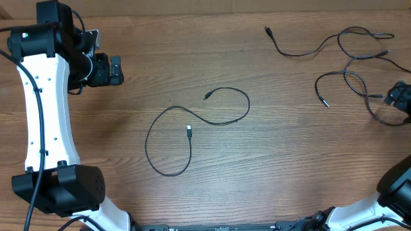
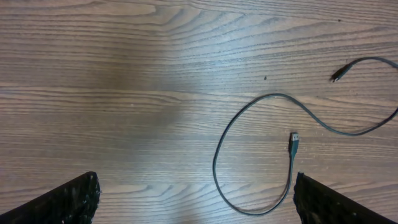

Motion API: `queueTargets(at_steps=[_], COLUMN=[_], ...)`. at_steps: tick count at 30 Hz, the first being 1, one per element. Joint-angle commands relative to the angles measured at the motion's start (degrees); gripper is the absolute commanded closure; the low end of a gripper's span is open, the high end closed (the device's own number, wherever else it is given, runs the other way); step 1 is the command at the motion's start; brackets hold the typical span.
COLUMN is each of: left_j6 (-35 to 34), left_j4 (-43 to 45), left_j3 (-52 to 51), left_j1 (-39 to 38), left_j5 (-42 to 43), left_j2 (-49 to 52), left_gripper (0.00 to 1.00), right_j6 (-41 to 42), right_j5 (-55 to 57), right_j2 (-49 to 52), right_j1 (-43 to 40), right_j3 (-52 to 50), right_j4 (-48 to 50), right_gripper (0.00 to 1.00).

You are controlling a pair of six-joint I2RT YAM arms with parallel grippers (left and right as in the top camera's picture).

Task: Untangle cables

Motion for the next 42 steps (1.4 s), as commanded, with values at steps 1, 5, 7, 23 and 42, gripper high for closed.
queueTargets(at_steps=[1,5,7,23,42], left_j6=[0.9,0.9,0.9,0.9,0.9], left_j4=[-0.1,-0.1,-0.1,-0.1,-0.1], left_j3=[-0.2,-0.2,-0.2,-0.2,-0.2], left_j1=[-0.4,-0.4,-0.4,-0.4,-0.4], left_j5=[0.6,0.6,0.6,0.6,0.6], left_j2=[0.2,0.2,0.2,0.2,0.2], left_gripper=[0.00,0.00,0.00,0.01,0.01], right_j6=[-1.2,-2.7,-3.8,-3.9,-3.9], right_j5=[0.5,0.5,0.5,0.9,0.9], right_j2=[0.0,0.5,0.5,0.7,2.3], right_j1=[-0.2,-0.2,-0.2,-0.2,-0.2], right_j3=[-1.8,-4.2,-5.9,-14.5,-19.6], right_j4=[-0.5,0.0,1.3,7.4,18.3], right_gripper=[0.00,0.00,0.00,0.00,0.00])
